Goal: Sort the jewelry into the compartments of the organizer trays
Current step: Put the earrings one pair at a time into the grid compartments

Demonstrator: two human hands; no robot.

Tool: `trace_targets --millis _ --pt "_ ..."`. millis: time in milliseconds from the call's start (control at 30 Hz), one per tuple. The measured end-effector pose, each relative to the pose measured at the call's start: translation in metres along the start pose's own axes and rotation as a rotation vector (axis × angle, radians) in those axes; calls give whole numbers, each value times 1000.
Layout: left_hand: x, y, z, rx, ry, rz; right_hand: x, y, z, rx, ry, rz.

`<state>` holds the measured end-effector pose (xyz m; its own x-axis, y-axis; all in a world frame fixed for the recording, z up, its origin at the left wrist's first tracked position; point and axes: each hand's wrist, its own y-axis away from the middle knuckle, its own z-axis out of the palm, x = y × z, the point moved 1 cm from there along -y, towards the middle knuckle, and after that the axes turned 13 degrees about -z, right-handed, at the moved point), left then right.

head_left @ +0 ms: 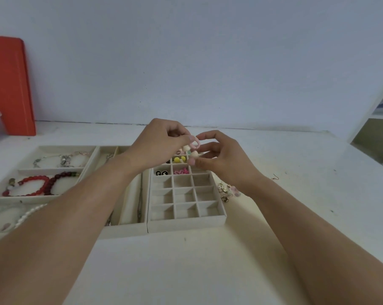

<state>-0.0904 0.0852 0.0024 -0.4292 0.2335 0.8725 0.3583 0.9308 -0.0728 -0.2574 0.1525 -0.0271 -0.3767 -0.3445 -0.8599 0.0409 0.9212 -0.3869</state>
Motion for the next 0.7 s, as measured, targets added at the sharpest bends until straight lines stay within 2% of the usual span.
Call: trace_targets --millis 267,500,600,700 --pt "-1 1 0 17 -21 7 1 0 0 27 -84 -18" --pt "-4 -2 1 18 -33 -9 7 -5 -9 70 -233 72" --pt "-6 -2 2 -9 -79 13 11 -6 -9 92 -196 73" --pt "-11 -5 3 -54 -152 13 14 -5 -8 82 -42 42"
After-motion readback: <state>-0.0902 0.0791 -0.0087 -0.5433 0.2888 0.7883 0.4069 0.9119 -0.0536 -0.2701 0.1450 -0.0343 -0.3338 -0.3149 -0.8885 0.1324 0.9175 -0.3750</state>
